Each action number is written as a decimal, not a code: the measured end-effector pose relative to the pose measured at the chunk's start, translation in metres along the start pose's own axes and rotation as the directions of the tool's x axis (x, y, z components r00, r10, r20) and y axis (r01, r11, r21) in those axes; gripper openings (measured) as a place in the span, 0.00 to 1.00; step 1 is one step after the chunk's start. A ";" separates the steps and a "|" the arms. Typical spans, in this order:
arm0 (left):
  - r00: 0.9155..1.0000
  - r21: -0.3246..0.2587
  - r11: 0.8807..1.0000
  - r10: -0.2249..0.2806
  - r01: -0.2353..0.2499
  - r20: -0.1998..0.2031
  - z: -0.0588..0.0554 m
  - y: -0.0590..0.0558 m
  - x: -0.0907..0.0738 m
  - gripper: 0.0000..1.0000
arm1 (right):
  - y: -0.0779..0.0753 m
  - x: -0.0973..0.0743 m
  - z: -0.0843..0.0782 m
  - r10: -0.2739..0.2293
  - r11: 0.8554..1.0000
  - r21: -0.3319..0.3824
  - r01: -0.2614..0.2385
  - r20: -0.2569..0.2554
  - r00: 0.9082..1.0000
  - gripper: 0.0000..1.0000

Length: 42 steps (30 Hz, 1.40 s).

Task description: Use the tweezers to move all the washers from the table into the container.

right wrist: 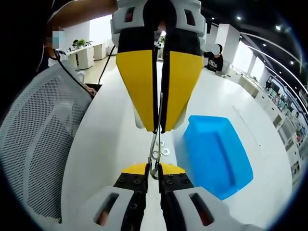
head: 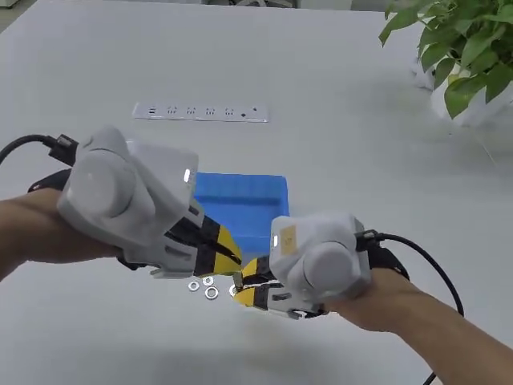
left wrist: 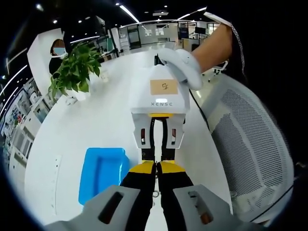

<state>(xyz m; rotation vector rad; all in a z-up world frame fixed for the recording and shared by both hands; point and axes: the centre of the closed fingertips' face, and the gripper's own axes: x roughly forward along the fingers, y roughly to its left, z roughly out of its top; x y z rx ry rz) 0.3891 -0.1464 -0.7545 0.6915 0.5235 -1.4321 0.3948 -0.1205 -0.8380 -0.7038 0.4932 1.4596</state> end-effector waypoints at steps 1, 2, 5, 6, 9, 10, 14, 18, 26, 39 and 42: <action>1.000 0.001 1.000 0.002 -0.001 0.000 0.001 0.001 -0.001 0.06 | -0.001 -0.001 0.002 -0.002 1.000 -0.003 0.002 0.002 1.000 0.09; 1.000 0.002 1.000 0.003 -0.003 0.000 0.001 0.001 -0.002 0.06 | -0.002 -0.001 0.002 -0.003 1.000 -0.004 0.003 0.002 1.000 0.09; 1.000 0.009 1.000 0.009 -0.009 -0.004 0.003 0.005 -0.006 0.06 | -0.006 -0.004 0.006 -0.007 1.000 -0.005 0.007 0.004 1.000 0.09; 1.000 0.011 1.000 0.011 -0.011 -0.003 0.004 0.006 -0.007 0.06 | -0.007 -0.005 0.006 -0.009 1.000 -0.004 0.009 0.005 1.000 0.09; 1.000 0.023 1.000 0.019 -0.019 -0.001 0.008 0.010 -0.010 0.06 | -0.012 -0.008 0.009 -0.017 1.000 -0.011 0.017 0.005 1.000 0.09; 1.000 0.024 1.000 0.020 -0.020 -0.001 0.008 0.011 -0.011 0.06 | -0.014 -0.010 0.010 -0.021 1.000 -0.012 0.021 0.006 1.000 0.09; 1.000 0.036 0.999 0.023 -0.023 0.000 0.012 0.019 -0.014 0.06 | -0.022 -0.014 0.014 -0.035 0.999 -0.015 0.035 0.009 0.999 0.09; 1.000 0.049 0.998 0.026 -0.026 -0.001 0.015 0.026 -0.016 0.06 | -0.030 -0.016 0.016 -0.045 0.999 -0.025 0.045 0.004 0.999 0.09; 0.999 0.063 0.997 0.034 -0.034 0.001 0.018 0.041 -0.019 0.06 | -0.048 -0.019 0.018 -0.058 0.998 -0.029 0.058 0.010 0.998 0.09; 0.999 0.061 0.997 0.052 -0.052 0.011 0.015 0.072 -0.018 0.06 | -0.080 -0.017 0.016 -0.071 0.997 -0.034 0.071 0.010 0.997 0.09; 0.998 0.061 0.997 0.056 -0.057 0.008 0.013 0.079 -0.017 0.06 | -0.086 -0.015 0.014 -0.073 0.997 -0.032 0.073 0.011 0.997 0.09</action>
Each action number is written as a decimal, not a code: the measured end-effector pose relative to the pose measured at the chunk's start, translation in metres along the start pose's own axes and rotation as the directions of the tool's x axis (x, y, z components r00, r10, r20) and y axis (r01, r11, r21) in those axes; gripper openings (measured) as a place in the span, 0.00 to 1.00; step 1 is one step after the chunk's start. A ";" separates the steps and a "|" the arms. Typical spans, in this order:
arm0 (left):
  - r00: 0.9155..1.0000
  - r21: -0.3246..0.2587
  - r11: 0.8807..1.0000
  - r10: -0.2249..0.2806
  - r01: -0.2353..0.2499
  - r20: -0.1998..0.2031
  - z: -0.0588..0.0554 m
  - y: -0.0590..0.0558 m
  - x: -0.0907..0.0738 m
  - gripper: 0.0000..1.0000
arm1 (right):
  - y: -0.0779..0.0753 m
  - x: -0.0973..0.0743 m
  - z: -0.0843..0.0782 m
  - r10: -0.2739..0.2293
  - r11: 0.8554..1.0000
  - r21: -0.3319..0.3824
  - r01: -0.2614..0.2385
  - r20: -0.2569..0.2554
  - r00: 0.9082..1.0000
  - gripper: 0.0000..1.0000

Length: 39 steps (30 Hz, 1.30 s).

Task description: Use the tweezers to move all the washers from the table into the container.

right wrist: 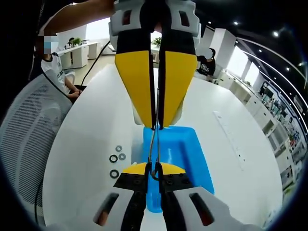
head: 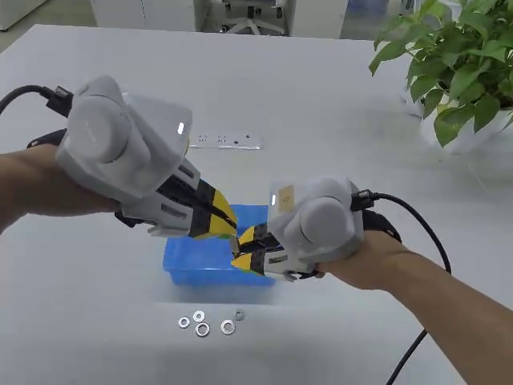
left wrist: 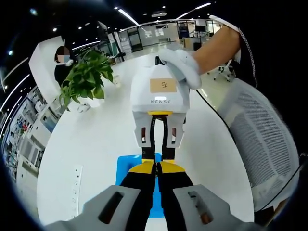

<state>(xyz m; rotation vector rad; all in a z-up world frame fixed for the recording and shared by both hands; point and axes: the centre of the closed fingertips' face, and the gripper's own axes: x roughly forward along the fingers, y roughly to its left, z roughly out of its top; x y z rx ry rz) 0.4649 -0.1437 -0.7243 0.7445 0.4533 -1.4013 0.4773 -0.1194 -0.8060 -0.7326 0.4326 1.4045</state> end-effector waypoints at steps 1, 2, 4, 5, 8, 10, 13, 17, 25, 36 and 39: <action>1.000 -0.003 1.000 0.000 0.000 0.001 -0.001 0.003 0.001 0.06 | -0.002 0.001 -0.001 0.001 1.000 0.002 -0.001 0.000 1.000 0.09; 1.000 -0.003 1.000 0.001 -0.001 0.000 -0.002 0.004 0.002 0.06 | -0.005 0.003 -0.002 0.001 1.000 0.001 -0.001 -0.002 1.000 0.09; 1.000 -0.006 1.000 -0.001 0.001 -0.001 -0.005 0.008 0.005 0.06 | -0.008 0.005 -0.004 0.003 1.000 0.002 -0.003 -0.005 1.000 0.09; 1.000 -0.008 1.000 -0.002 0.002 -0.001 -0.006 0.009 0.006 0.06 | -0.009 0.006 -0.006 0.003 1.000 0.002 -0.003 -0.006 1.000 0.09; 1.000 -0.014 1.000 -0.004 0.004 -0.004 -0.010 0.014 0.010 0.06 | -0.014 0.011 -0.010 0.006 1.000 0.007 -0.005 -0.012 1.000 0.10; 1.000 -0.019 1.000 -0.007 0.007 -0.004 -0.013 0.017 0.012 0.06 | -0.018 0.014 -0.013 0.008 1.000 0.011 -0.008 -0.015 1.000 0.10; 1.000 -0.027 1.000 -0.012 0.012 -0.009 -0.019 0.022 0.017 0.06 | -0.021 0.020 -0.018 0.016 1.000 0.019 -0.015 -0.020 1.000 0.10; 1.000 -0.040 0.999 -0.017 0.016 -0.015 -0.027 0.028 0.024 0.06 | -0.025 0.026 -0.024 0.027 0.999 0.036 -0.027 -0.023 0.999 0.10; 0.999 -0.065 0.997 -0.033 0.031 -0.021 -0.038 0.035 0.038 0.06 | -0.030 0.039 -0.038 0.058 0.996 0.064 -0.055 -0.042 0.997 0.10; 0.998 -0.093 0.995 -0.050 0.048 -0.023 -0.048 0.038 0.049 0.06 | -0.030 0.049 -0.049 0.095 0.992 0.087 -0.090 -0.056 0.994 0.10; 0.999 -0.099 0.994 -0.049 0.047 -0.017 -0.047 0.039 0.049 0.06 | -0.031 0.049 -0.049 0.098 0.991 0.095 -0.093 -0.052 0.994 0.10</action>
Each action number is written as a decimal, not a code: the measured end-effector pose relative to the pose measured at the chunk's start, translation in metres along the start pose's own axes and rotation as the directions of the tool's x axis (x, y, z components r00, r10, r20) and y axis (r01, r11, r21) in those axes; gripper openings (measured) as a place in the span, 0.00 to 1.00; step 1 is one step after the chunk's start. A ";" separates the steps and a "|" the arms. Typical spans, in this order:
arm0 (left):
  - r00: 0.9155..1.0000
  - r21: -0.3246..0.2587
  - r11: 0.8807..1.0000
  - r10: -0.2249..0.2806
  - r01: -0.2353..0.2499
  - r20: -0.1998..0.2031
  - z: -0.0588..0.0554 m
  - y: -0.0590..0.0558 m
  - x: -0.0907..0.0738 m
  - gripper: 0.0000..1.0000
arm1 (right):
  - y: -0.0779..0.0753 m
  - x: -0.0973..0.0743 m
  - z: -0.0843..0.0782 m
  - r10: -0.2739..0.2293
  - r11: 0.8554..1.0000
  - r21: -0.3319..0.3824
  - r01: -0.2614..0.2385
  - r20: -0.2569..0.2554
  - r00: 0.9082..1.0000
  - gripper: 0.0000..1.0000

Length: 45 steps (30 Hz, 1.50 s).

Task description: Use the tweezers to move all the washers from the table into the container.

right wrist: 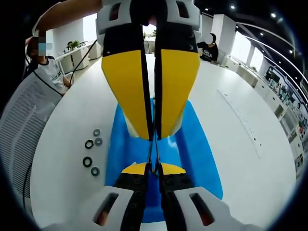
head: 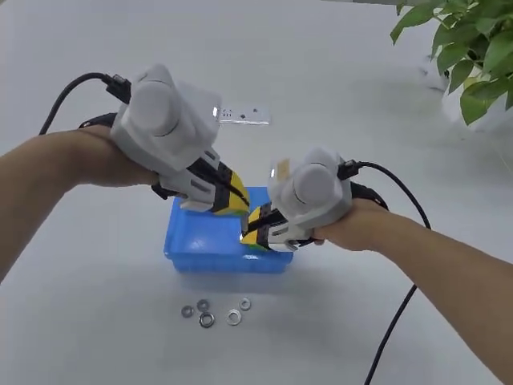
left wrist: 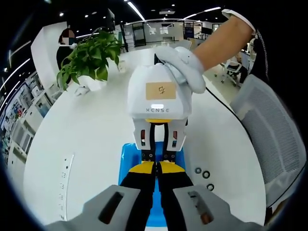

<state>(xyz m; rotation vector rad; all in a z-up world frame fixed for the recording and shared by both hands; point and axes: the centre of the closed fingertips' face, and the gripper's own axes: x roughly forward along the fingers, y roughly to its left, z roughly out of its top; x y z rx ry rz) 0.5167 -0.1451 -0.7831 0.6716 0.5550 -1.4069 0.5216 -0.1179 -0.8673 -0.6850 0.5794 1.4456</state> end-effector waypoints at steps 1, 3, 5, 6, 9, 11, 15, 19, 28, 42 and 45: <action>1.000 -0.002 1.000 -0.001 0.001 0.000 0.000 0.000 0.000 0.06 | 0.000 0.000 0.000 0.001 1.000 0.000 -0.001 0.002 1.000 0.10; 1.000 -0.004 1.000 -0.003 0.003 0.002 0.000 0.001 0.000 0.06 | 0.000 0.001 0.000 0.003 1.000 0.008 -0.003 0.004 1.000 0.10; 1.000 -0.008 1.000 -0.007 0.007 0.005 0.000 0.000 0.001 0.06 | 0.000 0.000 0.000 0.006 1.000 0.011 -0.006 0.004 1.000 0.10; 1.000 -0.008 1.000 -0.008 0.008 0.005 0.001 0.000 0.001 0.06 | 0.000 0.000 -0.001 0.005 1.000 0.009 -0.005 0.002 1.000 0.10; 1.000 -0.008 1.000 -0.010 0.010 0.005 0.001 0.000 0.002 0.06 | 0.000 0.000 -0.001 0.007 1.000 0.013 -0.007 0.002 1.000 0.10; 1.000 -0.010 1.000 -0.012 0.012 0.005 0.001 -0.001 0.002 0.06 | 0.000 0.000 -0.001 0.007 1.000 0.011 -0.007 0.000 1.000 0.11; 1.000 -0.007 1.000 -0.015 0.015 0.001 0.001 -0.002 0.002 0.06 | 0.000 0.000 -0.001 0.005 1.000 0.004 -0.005 -0.006 1.000 0.11; 1.000 -0.006 1.000 -0.015 0.015 0.000 0.002 -0.002 0.000 0.06 | 0.000 -0.003 0.001 0.003 1.000 0.002 -0.003 -0.003 1.000 0.11; 1.000 0.002 1.000 -0.010 0.010 0.002 0.009 -0.003 -0.006 0.06 | 0.001 -0.010 0.007 -0.011 1.000 -0.004 0.011 0.004 1.000 0.11; 1.000 0.017 1.000 0.008 -0.008 0.006 0.027 -0.008 -0.024 0.06 | 0.003 -0.027 0.024 -0.036 0.999 -0.028 0.037 0.019 0.999 0.11; 1.000 0.017 1.000 0.007 -0.007 0.010 0.031 -0.011 -0.028 0.06 | 0.006 -0.031 0.028 -0.040 0.999 -0.032 0.040 0.025 0.999 0.11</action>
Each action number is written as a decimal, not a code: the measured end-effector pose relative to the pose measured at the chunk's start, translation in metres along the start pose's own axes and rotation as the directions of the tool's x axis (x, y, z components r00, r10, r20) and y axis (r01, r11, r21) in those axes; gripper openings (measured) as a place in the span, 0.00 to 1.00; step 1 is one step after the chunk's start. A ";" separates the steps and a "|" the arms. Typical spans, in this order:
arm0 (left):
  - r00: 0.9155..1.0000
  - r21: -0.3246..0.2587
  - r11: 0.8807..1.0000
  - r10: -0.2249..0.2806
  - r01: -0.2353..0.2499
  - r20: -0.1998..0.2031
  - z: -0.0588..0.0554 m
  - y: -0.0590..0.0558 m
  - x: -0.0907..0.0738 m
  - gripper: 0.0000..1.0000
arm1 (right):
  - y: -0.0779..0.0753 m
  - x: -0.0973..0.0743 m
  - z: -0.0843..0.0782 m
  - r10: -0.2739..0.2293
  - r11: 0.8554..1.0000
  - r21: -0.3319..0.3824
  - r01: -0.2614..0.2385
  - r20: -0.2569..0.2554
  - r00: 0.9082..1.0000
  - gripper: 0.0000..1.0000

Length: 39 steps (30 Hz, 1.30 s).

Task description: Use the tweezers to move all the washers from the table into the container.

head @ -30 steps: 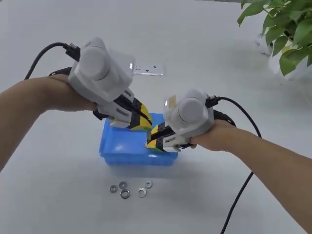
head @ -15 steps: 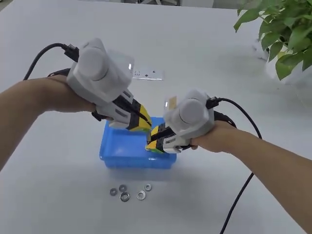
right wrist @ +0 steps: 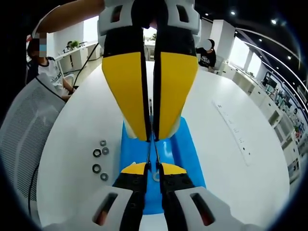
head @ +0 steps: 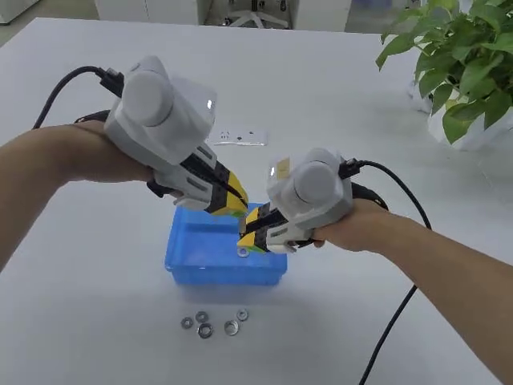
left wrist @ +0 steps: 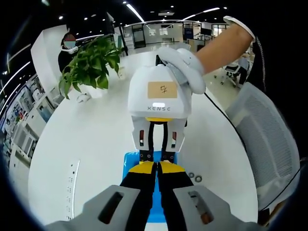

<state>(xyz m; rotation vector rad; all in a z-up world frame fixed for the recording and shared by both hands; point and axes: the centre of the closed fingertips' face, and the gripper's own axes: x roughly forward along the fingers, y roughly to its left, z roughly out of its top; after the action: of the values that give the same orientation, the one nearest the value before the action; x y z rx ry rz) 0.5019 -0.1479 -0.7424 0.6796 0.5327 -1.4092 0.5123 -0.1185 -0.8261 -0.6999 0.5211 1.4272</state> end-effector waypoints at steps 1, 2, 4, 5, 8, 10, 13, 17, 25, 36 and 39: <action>1.000 0.000 1.000 0.000 0.000 -0.001 0.001 -0.001 -0.001 0.06 | 0.001 -0.002 0.002 -0.002 1.000 -0.003 0.002 0.001 1.000 0.11; 1.000 -0.001 1.000 0.000 0.000 -0.002 0.001 -0.002 -0.002 0.06 | 0.002 -0.002 0.003 -0.003 1.000 -0.006 0.003 0.002 1.000 0.11; 1.000 0.004 1.000 0.001 -0.001 -0.004 0.004 -0.005 -0.005 0.06 | 0.005 -0.005 0.007 -0.003 1.000 -0.007 0.003 0.003 1.000 0.11; 1.000 0.004 1.000 0.002 -0.002 -0.002 0.005 -0.006 -0.007 0.06 | 0.007 -0.006 0.009 -0.003 1.000 -0.010 0.003 0.007 1.000 0.11; 1.000 0.003 1.000 0.007 -0.007 0.002 0.009 -0.011 -0.012 0.06 | 0.011 -0.010 0.014 -0.008 1.000 -0.012 0.008 0.015 1.000 0.11; 1.000 0.004 1.000 0.009 -0.009 0.000 0.010 -0.015 -0.015 0.06 | 0.014 -0.013 0.017 -0.011 1.000 -0.019 0.011 0.016 1.000 0.11; 1.000 0.008 1.000 0.011 -0.011 -0.002 0.013 -0.021 -0.018 0.06 | 0.018 -0.015 0.020 -0.013 1.000 -0.022 0.014 0.019 1.000 0.11; 1.000 0.012 1.000 0.014 -0.014 0.001 0.015 -0.029 -0.020 0.06 | 0.026 -0.017 0.022 -0.013 1.000 -0.028 0.013 0.020 1.000 0.11; 1.000 0.003 1.000 0.007 -0.007 0.005 0.014 -0.044 -0.017 0.06 | 0.042 -0.019 0.018 -0.012 1.000 -0.023 0.013 0.023 1.000 0.11; 1.000 -0.007 1.000 -0.010 0.010 0.001 0.008 -0.062 -0.009 0.06 | 0.063 -0.012 0.011 0.000 0.999 -0.035 0.001 0.018 1.000 0.11; 1.000 -0.014 1.000 -0.018 0.018 -0.004 0.005 -0.066 -0.007 0.06 | 0.068 -0.009 0.009 0.009 0.999 -0.033 -0.008 0.019 1.000 0.11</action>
<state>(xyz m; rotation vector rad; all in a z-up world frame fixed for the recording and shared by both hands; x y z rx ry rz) 0.4350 -0.1486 -0.7416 0.6684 0.5524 -1.4195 0.4437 -0.1180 -0.8219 -0.7108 0.4870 1.4521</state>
